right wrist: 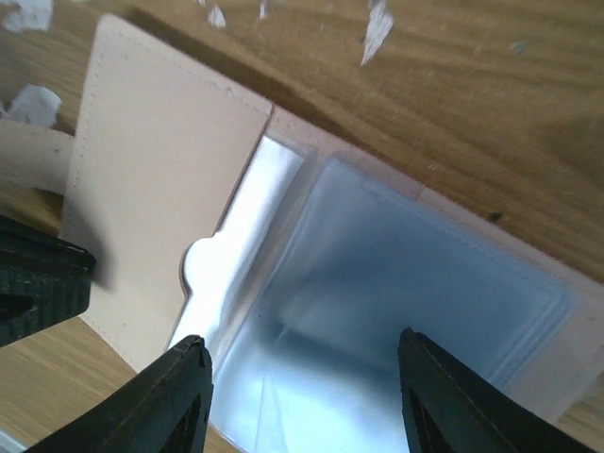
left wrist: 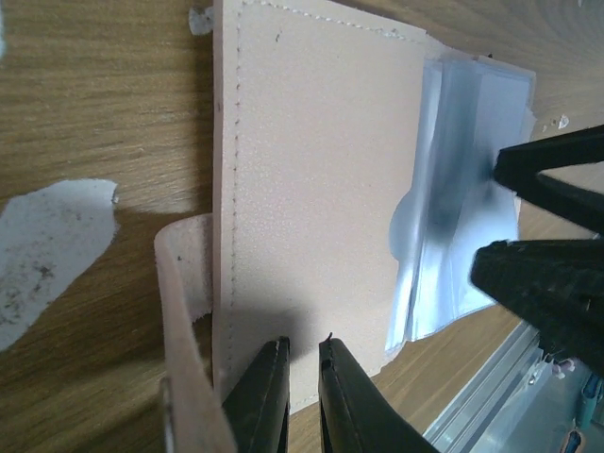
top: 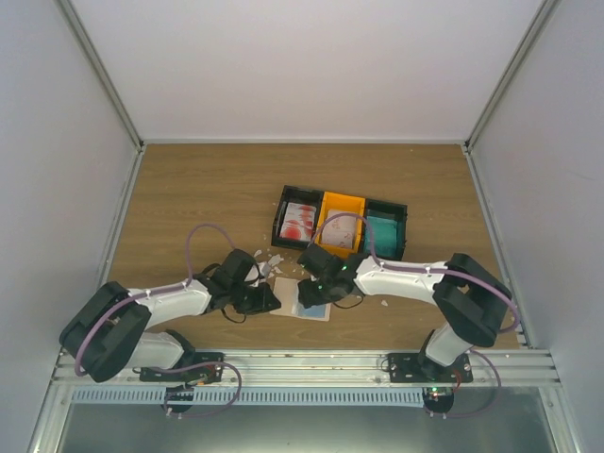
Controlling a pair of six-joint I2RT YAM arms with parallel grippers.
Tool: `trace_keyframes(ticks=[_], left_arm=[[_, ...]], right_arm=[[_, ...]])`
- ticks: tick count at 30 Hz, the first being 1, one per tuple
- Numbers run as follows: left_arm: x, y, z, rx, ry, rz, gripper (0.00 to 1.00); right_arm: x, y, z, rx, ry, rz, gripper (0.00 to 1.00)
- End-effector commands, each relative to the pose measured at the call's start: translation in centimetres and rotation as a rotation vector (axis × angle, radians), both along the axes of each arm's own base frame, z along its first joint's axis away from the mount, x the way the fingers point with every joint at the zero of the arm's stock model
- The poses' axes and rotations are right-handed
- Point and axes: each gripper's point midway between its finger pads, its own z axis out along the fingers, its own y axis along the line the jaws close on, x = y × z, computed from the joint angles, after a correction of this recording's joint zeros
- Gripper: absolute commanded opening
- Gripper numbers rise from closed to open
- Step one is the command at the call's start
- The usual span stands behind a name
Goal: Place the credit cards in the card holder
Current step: Open the card holder at the center of the board, then pick up the credit card from the storage box.
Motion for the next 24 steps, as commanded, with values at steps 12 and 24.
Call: trace_keyframes(ticks=[12,24], left_arm=[[2.6,-1.9,5.6,-0.086,-0.187,-0.038,0.37],[2.7,-1.5,5.9,-0.133,-0.168,0.063,0.37]], right_arm=[[8.1,0.6,15.7,0.305,-0.408,0.275,0.63],[15.3,3.1,10.5,0.006,-0.477,0.591,0.7]])
